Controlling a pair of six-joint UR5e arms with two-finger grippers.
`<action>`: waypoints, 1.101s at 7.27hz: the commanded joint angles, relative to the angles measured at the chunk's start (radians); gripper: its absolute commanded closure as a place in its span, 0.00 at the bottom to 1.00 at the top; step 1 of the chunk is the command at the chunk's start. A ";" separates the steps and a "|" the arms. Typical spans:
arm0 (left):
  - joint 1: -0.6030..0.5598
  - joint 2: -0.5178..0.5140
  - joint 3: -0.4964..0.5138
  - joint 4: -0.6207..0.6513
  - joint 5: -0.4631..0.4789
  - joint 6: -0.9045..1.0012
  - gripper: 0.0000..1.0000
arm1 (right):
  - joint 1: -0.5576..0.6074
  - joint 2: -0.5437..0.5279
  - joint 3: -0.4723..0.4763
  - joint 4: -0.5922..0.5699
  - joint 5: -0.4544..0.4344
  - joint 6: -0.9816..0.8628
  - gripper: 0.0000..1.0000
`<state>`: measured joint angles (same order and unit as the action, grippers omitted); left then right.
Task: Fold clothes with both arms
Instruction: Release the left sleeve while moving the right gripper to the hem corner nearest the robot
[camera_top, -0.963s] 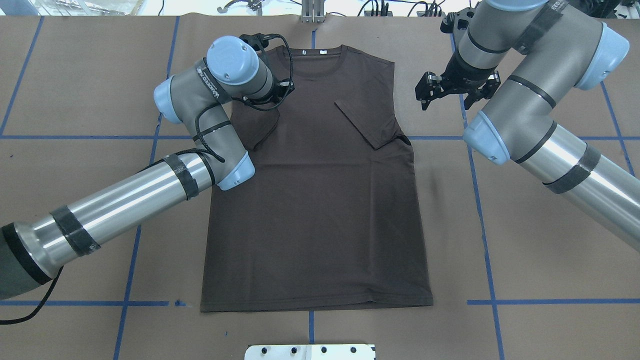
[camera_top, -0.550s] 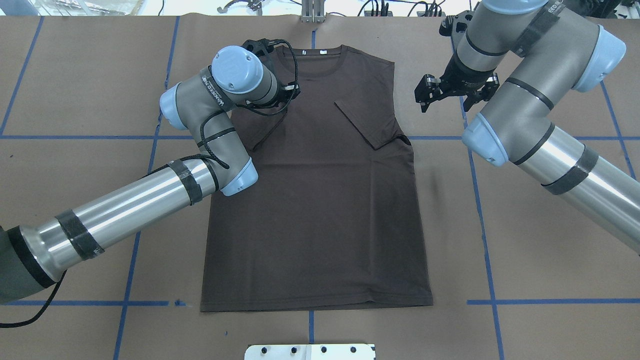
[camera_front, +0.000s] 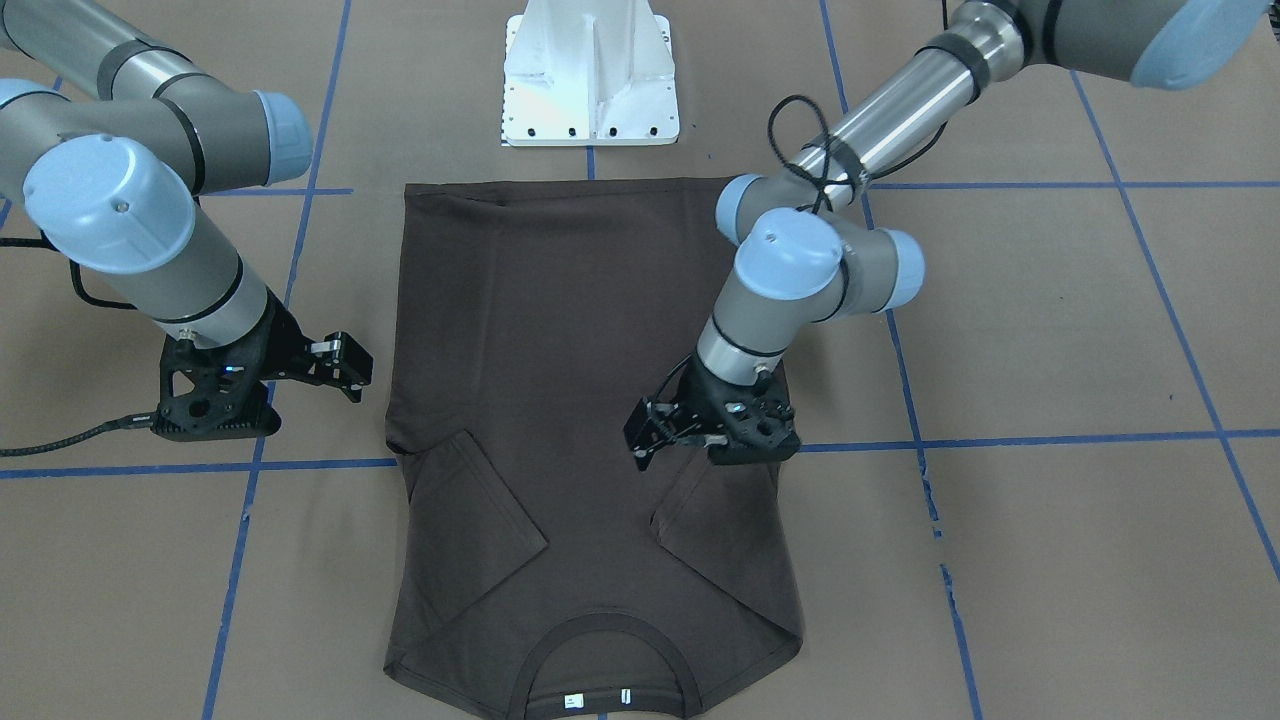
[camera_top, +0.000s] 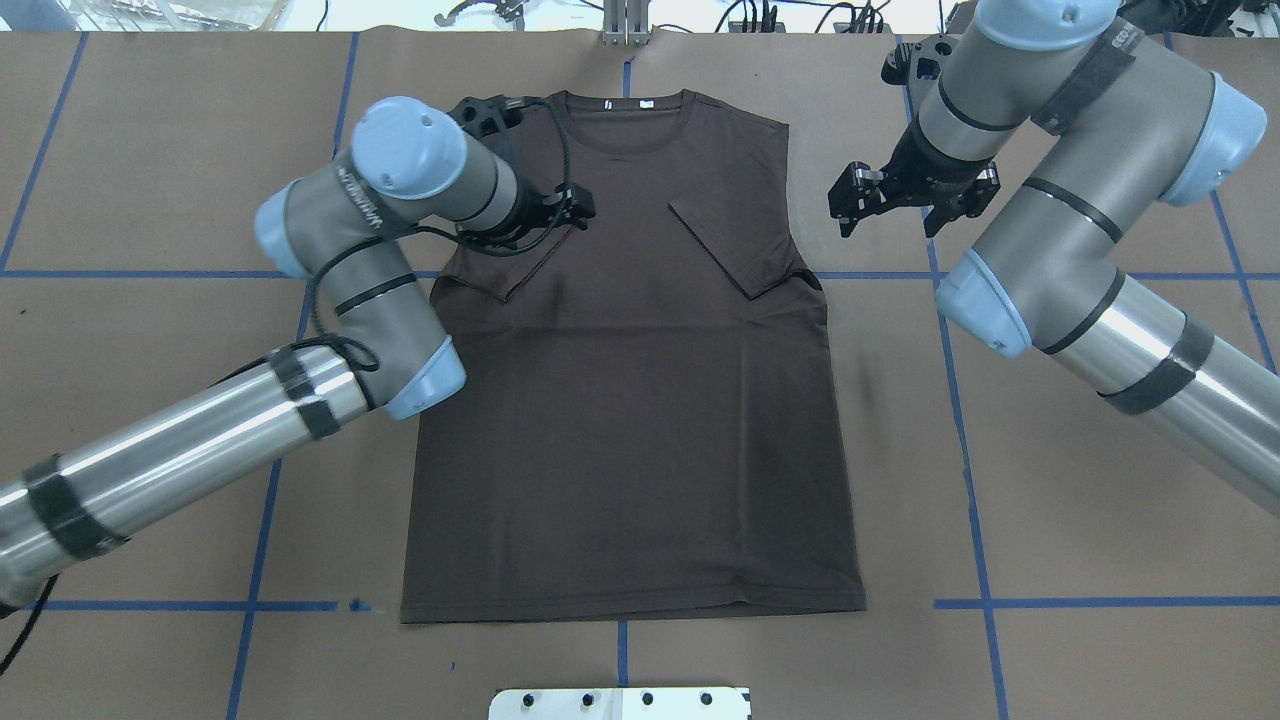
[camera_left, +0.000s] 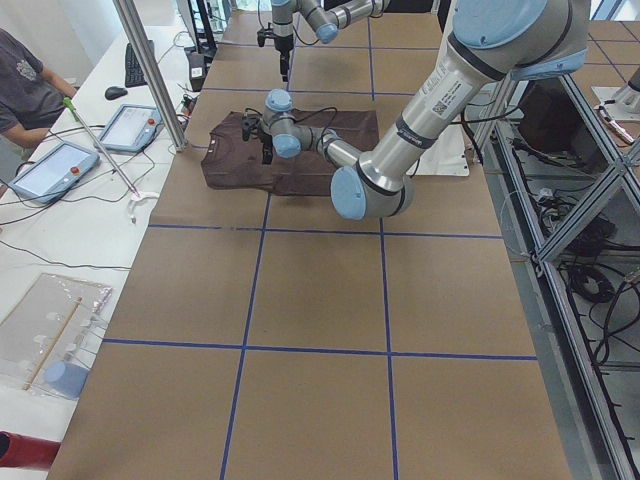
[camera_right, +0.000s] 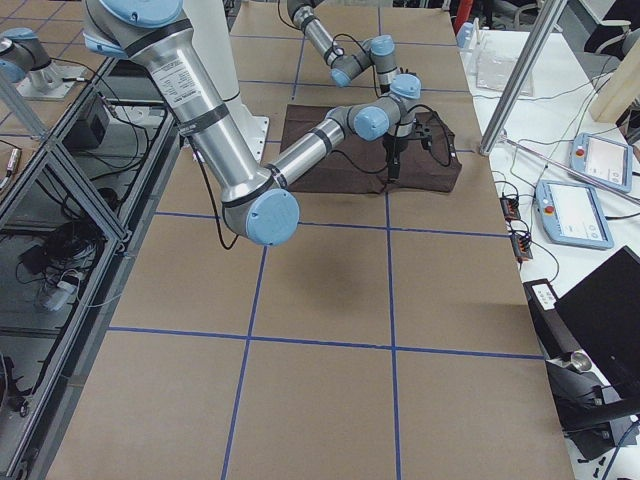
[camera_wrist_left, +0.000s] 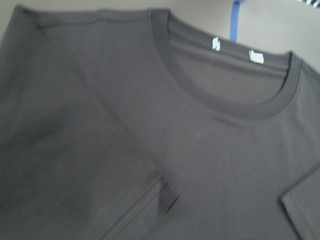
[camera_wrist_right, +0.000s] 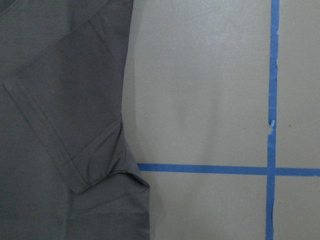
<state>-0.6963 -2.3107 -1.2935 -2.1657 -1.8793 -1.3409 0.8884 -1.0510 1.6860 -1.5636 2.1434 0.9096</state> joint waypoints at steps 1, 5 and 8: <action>0.001 0.164 -0.334 0.267 -0.011 0.124 0.00 | -0.080 -0.099 0.110 0.150 -0.034 0.260 0.00; 0.006 0.323 -0.622 0.372 -0.017 0.184 0.00 | -0.535 -0.376 0.442 0.166 -0.385 0.669 0.00; 0.009 0.323 -0.622 0.371 -0.017 0.183 0.00 | -0.652 -0.353 0.373 0.169 -0.464 0.724 0.00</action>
<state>-0.6887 -1.9882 -1.9147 -1.7951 -1.8964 -1.1577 0.2704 -1.4173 2.1028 -1.3960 1.6930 1.6273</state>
